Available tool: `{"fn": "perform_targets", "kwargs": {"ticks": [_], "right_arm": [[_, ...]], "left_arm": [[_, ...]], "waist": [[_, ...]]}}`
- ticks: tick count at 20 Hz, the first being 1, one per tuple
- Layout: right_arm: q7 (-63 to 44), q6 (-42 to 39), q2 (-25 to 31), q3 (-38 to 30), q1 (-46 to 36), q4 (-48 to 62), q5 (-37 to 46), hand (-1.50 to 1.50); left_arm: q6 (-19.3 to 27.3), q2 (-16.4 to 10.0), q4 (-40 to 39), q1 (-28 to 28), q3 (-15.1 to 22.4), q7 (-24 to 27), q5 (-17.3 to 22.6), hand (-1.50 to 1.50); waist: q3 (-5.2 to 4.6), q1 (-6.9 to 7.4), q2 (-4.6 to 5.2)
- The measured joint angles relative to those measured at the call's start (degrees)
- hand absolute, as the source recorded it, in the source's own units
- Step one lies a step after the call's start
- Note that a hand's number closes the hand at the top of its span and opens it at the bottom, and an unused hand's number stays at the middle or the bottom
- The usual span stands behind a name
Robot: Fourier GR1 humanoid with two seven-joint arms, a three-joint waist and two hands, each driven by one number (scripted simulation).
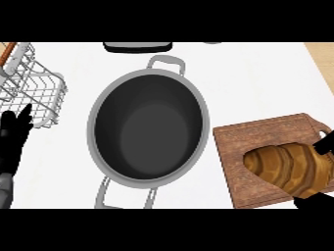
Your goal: Pick the croissant from the cutting board and place it in the pot
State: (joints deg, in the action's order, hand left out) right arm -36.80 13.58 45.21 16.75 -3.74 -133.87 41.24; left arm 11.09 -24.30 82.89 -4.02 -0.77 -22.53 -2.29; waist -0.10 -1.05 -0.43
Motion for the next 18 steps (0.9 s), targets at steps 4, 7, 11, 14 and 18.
{"fn": "perform_targets", "kwargs": {"ticks": [4,7,11,14,18], "right_arm": [[-6.56,-6.96,-1.33,2.44,-9.35,-0.32,-0.33,1.50],[-12.39,-12.52,-4.15,4.85,-17.23,-0.09,-0.78,1.50],[-19.51,-18.53,-10.93,8.54,-28.13,2.17,-2.27,1.50],[-22.73,-21.41,-16.63,10.31,-35.03,5.61,-4.49,1.50],[-23.18,-22.50,-24.36,13.22,-41.45,14.51,-4.53,1.50]], "left_arm": [[-0.61,0.15,-0.36,-0.23,0.10,0.65,-0.37,0.00],[-1.18,0.10,-0.01,-0.45,0.10,0.22,-0.33,0.00],[-1.58,0.58,-0.55,-0.90,0.20,0.59,-0.52,0.00],[-1.75,0.70,-0.32,-1.05,0.02,0.34,-0.70,0.00],[-1.13,1.83,-0.97,-1.95,0.48,0.38,-1.74,0.00]], "waist": [[-0.08,0.85,0.13],[-0.13,1.46,0.16],[-0.16,2.06,0.25],[-0.13,2.13,0.26],[-0.09,2.09,0.36]]}}
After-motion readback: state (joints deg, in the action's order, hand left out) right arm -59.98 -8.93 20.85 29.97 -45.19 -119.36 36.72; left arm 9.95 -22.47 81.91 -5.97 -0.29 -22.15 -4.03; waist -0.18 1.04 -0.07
